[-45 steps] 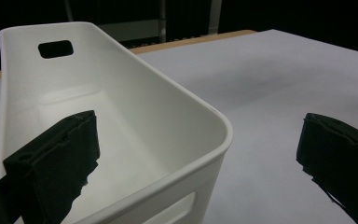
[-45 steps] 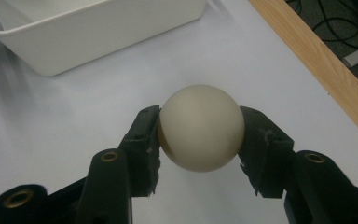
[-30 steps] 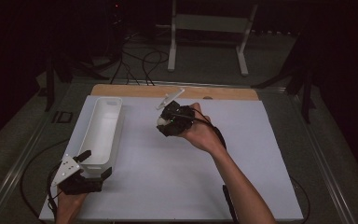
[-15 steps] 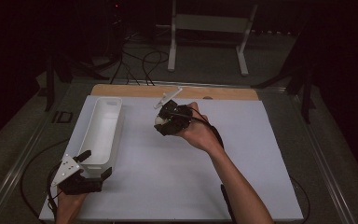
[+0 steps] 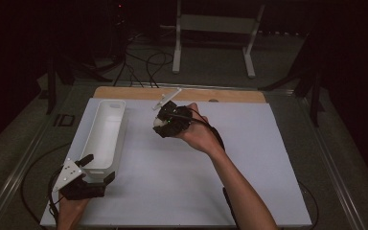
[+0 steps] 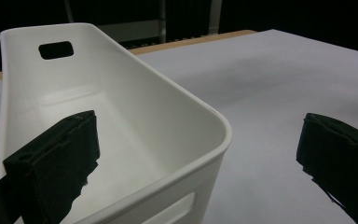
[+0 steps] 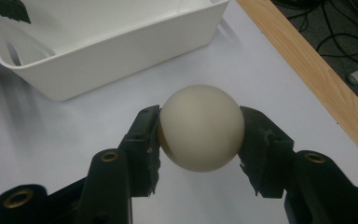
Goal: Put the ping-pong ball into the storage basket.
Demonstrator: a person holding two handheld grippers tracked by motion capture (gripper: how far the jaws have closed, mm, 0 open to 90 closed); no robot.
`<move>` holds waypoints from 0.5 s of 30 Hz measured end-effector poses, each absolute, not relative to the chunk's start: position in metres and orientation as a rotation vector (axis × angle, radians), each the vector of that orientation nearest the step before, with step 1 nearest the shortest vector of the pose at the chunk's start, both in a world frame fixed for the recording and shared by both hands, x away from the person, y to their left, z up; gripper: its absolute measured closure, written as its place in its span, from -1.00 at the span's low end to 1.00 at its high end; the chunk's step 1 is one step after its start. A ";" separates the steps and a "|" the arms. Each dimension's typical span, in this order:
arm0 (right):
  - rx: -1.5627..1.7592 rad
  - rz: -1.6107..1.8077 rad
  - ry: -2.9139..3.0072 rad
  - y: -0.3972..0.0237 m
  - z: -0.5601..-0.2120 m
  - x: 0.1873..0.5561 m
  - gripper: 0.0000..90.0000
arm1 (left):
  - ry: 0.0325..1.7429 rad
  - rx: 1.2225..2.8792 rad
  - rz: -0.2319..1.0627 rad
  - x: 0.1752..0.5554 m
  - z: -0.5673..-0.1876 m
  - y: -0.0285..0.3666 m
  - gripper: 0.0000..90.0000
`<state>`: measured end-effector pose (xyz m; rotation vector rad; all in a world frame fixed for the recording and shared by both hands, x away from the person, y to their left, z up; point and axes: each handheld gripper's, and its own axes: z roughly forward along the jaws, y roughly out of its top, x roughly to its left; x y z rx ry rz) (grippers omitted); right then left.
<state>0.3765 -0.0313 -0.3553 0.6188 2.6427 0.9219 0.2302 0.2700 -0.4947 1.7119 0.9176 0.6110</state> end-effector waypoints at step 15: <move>0.596 0.955 2.656 -0.016 -0.358 0.377 0.12 | 0.922 1.715 0.616 0.230 -0.495 0.270 -1.00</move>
